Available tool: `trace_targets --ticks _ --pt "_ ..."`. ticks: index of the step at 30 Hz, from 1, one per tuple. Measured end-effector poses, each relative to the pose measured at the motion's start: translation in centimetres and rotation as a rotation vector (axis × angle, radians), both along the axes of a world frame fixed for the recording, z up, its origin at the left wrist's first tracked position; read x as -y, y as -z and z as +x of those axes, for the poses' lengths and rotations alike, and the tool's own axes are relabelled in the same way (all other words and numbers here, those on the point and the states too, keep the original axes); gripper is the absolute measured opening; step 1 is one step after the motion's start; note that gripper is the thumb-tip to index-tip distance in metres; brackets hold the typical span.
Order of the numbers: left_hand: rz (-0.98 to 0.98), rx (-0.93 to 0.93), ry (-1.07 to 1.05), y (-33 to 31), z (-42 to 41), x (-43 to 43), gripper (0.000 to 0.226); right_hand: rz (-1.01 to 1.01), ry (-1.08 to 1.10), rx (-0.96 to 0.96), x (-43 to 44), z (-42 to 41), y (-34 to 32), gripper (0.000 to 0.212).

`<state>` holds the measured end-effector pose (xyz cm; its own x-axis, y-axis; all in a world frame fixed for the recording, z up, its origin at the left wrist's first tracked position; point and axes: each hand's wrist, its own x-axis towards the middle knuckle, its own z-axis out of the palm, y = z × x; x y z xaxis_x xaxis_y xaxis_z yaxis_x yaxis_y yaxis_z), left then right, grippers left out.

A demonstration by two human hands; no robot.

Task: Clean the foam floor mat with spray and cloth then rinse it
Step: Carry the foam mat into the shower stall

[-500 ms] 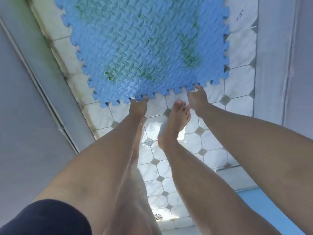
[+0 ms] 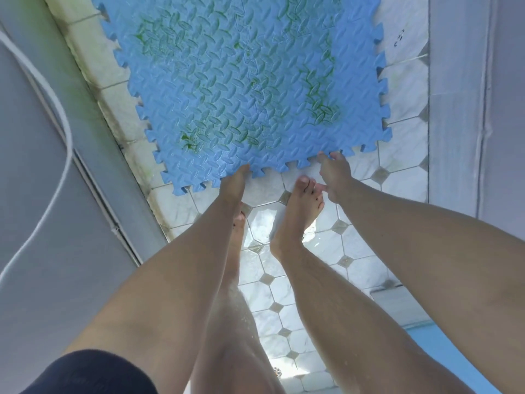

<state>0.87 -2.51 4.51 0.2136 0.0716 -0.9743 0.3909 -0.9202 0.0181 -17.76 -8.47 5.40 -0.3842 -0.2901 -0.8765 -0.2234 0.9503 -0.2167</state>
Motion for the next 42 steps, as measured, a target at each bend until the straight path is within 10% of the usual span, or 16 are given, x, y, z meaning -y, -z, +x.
trace_targets --ticks 8,15,28,42 --pt "-0.043 0.027 -0.599 -6.8 0.8 0.2 0.052 -0.217 0.407 -0.032 1.9 -1.0 -4.2 0.030" --pt "-0.104 -0.044 -0.787 -17.4 1.1 1.5 0.019 -0.226 0.896 0.167 2.1 -1.4 -14.9 0.051" --pt "-0.328 0.059 -0.156 -37.0 6.1 4.2 0.011 -0.124 1.088 0.300 -3.2 -0.3 -36.9 0.012" --pt "-0.447 -0.029 1.089 -50.9 -3.9 5.1 0.013 -0.177 2.147 0.325 -24.0 3.5 -51.4 0.009"
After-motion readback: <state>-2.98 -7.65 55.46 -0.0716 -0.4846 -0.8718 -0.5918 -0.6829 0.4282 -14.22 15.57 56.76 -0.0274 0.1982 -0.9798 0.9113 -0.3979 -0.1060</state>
